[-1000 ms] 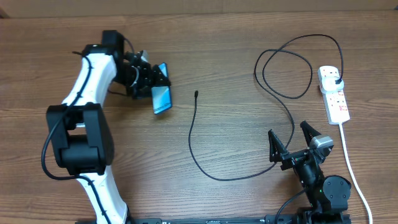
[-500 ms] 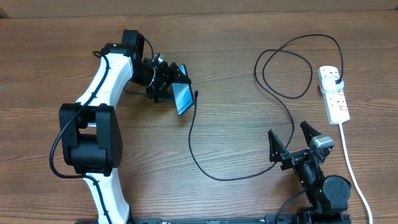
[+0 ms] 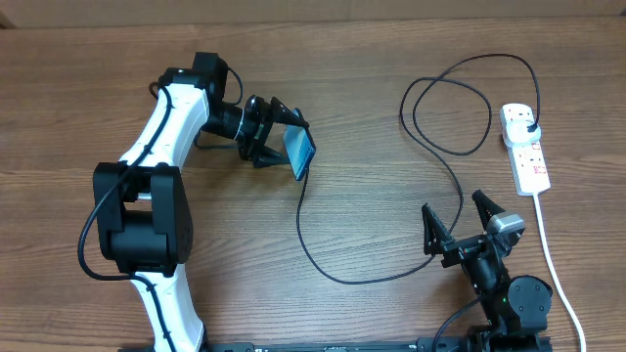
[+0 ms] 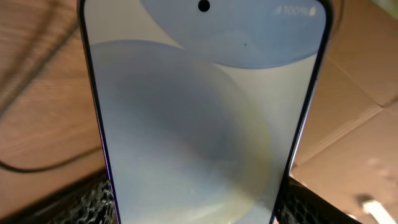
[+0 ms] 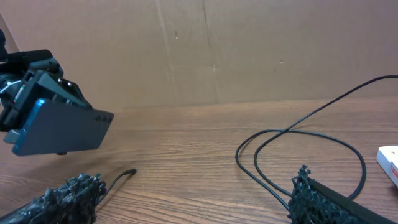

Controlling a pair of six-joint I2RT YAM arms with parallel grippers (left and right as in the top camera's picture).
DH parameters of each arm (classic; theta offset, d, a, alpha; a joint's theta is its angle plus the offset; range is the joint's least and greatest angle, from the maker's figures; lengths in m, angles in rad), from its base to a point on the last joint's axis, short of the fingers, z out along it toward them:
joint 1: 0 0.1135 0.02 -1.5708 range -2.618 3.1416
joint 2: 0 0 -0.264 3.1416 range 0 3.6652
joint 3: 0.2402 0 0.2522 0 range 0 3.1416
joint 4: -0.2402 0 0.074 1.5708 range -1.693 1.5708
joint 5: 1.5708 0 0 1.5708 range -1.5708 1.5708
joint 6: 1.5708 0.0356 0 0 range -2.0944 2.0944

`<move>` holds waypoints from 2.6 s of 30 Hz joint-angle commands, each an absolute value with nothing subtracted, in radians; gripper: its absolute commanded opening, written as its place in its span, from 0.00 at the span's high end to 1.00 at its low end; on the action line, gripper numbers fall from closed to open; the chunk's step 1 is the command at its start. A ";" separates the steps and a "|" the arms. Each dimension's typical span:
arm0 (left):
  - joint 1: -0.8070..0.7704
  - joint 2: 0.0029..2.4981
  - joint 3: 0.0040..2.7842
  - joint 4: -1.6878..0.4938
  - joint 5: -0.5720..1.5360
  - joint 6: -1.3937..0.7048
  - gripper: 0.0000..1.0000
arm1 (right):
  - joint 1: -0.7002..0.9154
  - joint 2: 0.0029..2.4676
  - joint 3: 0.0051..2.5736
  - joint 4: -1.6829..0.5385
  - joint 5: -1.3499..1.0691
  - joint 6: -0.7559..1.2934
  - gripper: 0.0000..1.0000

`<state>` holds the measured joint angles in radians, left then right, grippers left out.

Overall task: Plug charger to phone and switch on socket
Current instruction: 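Carry the phone right and tilt it upright toward the cable, then hold the phone upright with the left gripper near the cable end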

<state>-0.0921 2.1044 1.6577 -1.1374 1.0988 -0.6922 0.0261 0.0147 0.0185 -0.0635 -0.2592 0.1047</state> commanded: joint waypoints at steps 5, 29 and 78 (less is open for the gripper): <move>-0.099 2.106 1.687 -1.156 1.258 -0.810 0.53 | 0.022 0.003 0.008 -0.057 -0.264 0.103 0.00; -0.099 2.106 1.687 -1.155 1.480 -1.023 0.45 | 0.022 0.003 0.008 -0.057 -0.264 0.103 0.00; -0.099 2.106 1.687 -1.155 1.425 -1.037 0.45 | 0.022 0.003 0.008 -0.057 -0.264 0.103 0.00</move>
<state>-0.0921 2.1044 1.6577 -1.1526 1.3937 -1.0222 0.0257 0.0147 0.0185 -0.0639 -0.2592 0.1043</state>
